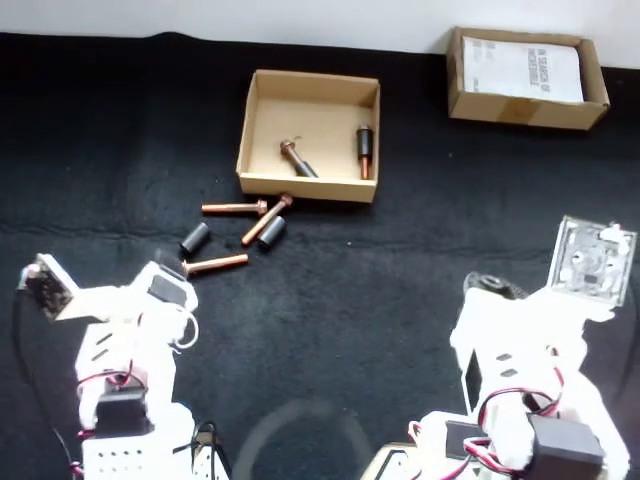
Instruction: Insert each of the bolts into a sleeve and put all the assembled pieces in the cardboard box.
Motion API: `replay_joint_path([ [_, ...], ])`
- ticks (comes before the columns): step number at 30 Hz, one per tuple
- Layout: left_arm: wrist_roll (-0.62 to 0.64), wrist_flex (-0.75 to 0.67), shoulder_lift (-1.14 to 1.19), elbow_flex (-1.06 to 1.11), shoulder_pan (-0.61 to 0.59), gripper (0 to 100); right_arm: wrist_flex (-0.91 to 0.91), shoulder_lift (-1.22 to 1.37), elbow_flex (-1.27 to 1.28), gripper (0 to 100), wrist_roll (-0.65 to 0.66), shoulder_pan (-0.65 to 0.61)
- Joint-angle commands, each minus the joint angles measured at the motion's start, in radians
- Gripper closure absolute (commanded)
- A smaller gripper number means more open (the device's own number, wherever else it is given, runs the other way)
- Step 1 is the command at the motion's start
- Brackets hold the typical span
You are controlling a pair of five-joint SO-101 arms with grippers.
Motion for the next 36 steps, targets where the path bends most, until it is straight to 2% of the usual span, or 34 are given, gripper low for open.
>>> replay_joint_path([
  [1,-0.091,-0.012,-0.001,-0.122,0.024,99,-0.031,-0.068,0.090,99.2,-0.003,0.010],
  [3,-0.166,-0.012,-0.001,-0.150,0.033,99,-0.033,-0.105,0.139,99.2,-0.003,0.010],
  [6,-0.212,-0.014,0.001,-0.162,0.035,99,-0.038,-0.153,0.216,99.2,-0.003,0.010],
  [11,-0.216,0.028,0.099,-0.246,0.028,99,-0.127,-0.246,0.374,99.2,-0.003,0.012],
  [16,-0.141,0.163,0.456,-0.567,0.031,99,-0.203,-0.338,0.513,99.2,-0.003,0.005],
  [19,-0.132,0.315,0.710,-0.817,0.045,99,-0.211,-0.361,0.521,99.2,0.002,0.001],
  [23,-0.130,0.532,0.986,-1.102,0.058,99,-0.226,-0.369,0.529,99.2,0.089,-0.038],
  [27,-0.011,0.683,1.199,-1.305,0.062,99,-0.303,-0.369,0.561,99.2,0.149,-0.041],
  [33,0.172,0.789,1.494,-1.475,0.130,99,-0.449,-0.371,0.714,99.2,0.158,-0.041],
  [36,0.210,0.821,1.607,-1.531,0.168,99,-0.506,-0.371,0.782,99.2,0.160,-0.041],
])
